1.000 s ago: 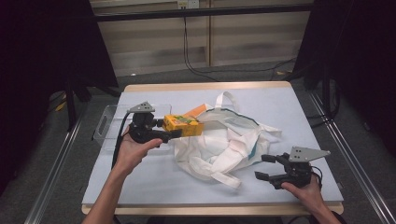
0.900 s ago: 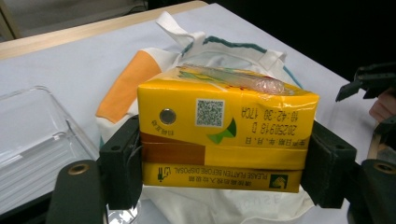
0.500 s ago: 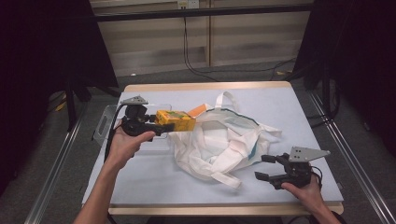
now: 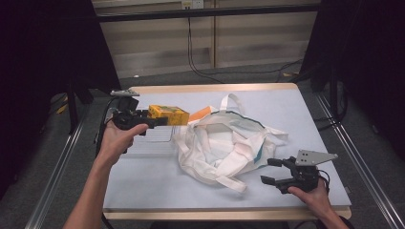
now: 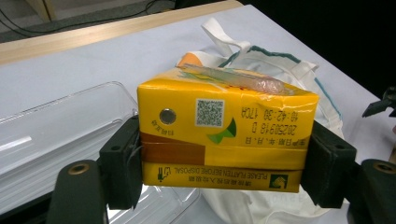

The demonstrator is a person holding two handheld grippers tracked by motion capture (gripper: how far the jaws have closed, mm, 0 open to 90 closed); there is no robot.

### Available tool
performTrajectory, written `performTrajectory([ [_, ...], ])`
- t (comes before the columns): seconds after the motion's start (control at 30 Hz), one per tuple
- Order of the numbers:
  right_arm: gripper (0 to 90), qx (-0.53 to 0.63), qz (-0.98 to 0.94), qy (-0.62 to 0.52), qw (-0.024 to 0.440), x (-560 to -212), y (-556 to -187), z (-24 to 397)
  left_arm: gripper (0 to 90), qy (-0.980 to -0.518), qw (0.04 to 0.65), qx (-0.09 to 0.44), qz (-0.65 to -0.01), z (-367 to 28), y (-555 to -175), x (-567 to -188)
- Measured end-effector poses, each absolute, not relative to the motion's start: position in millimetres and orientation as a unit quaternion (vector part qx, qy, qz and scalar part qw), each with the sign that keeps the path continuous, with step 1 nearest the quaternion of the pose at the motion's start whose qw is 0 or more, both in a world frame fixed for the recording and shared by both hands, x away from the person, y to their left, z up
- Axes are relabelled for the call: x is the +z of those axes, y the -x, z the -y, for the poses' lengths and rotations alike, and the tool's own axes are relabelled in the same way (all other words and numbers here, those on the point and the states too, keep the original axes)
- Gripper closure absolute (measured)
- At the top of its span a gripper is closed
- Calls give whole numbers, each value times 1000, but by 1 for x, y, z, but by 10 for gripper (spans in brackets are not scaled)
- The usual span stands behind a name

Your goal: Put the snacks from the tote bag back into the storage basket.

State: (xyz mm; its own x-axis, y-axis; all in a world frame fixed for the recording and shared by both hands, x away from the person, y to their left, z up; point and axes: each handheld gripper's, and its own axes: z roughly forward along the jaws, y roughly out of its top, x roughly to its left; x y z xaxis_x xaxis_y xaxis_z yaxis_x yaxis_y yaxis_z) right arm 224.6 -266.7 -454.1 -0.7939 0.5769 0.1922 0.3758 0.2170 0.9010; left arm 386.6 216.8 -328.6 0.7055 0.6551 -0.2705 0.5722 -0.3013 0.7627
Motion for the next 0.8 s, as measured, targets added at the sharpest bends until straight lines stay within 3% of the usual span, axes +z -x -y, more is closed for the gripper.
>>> performTrajectory([
  [0.8, 282, 552, -771, -305, 91, -454, -225, 267, 277, -800, 406, 67, -436, -235, -403, -311],
])
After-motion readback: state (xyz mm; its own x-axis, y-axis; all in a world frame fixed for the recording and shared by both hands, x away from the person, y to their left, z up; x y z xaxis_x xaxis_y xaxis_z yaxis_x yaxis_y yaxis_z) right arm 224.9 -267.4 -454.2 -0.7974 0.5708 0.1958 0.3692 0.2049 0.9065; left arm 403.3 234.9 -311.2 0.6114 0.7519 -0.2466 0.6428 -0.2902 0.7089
